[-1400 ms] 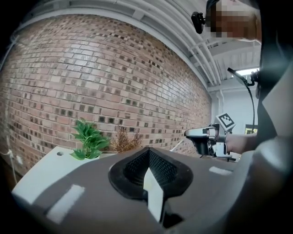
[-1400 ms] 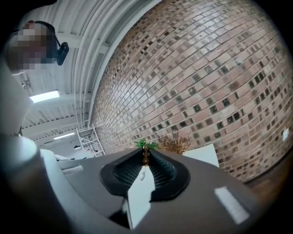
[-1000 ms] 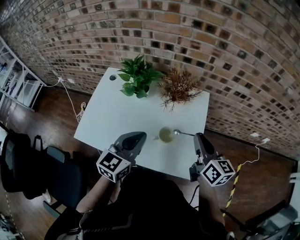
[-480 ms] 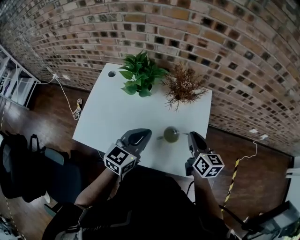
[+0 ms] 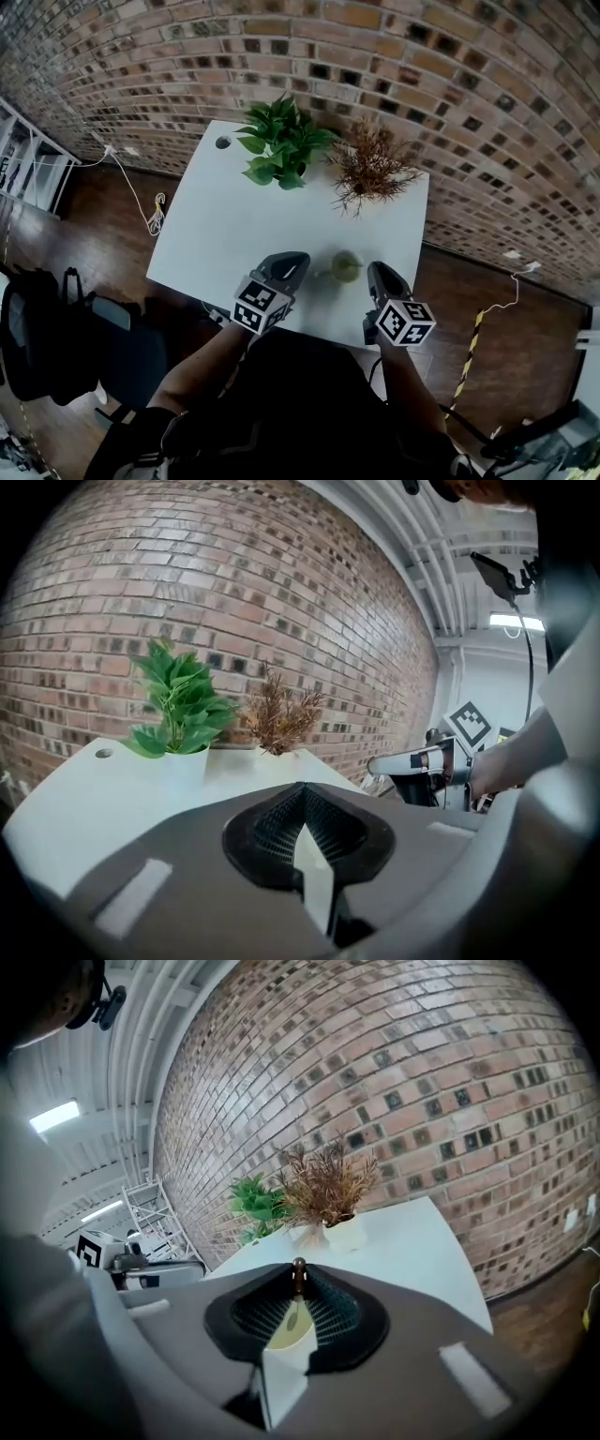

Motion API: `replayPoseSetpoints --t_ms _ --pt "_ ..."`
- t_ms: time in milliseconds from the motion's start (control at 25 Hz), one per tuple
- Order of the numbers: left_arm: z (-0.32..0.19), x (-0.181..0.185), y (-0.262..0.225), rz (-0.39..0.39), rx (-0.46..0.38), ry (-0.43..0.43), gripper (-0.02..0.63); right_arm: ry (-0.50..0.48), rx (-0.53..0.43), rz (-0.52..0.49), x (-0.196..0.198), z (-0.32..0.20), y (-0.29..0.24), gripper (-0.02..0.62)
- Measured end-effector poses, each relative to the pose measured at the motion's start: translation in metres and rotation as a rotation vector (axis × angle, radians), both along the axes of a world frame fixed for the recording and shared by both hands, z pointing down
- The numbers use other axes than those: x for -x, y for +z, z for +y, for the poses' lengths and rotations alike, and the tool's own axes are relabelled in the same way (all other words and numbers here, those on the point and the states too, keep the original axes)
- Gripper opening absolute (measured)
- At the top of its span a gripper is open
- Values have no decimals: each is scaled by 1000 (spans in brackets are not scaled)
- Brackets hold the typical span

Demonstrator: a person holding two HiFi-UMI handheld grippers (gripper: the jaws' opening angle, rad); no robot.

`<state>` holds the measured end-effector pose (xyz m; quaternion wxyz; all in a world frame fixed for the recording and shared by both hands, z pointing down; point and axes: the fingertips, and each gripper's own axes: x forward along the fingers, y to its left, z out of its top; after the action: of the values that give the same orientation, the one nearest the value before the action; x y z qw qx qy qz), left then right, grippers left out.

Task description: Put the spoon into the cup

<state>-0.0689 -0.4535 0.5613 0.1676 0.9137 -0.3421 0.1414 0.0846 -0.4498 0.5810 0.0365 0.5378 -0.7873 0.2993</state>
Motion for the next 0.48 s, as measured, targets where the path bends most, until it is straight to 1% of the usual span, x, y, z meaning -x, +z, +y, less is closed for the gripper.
replayPoseSetpoints --t_ms 80,160,280,480 --pt "-3 4 13 -33 -4 -17 -6 -6 6 12 3 -1 5 51" --pt "-3 4 23 -58 -6 -12 -6 -16 12 25 6 -2 10 51" --pt "-3 0 32 -65 15 -7 -6 -11 25 23 8 -2 17 51" --pt "-6 -9 44 -83 35 5 -5 37 74 41 7 -2 32 51"
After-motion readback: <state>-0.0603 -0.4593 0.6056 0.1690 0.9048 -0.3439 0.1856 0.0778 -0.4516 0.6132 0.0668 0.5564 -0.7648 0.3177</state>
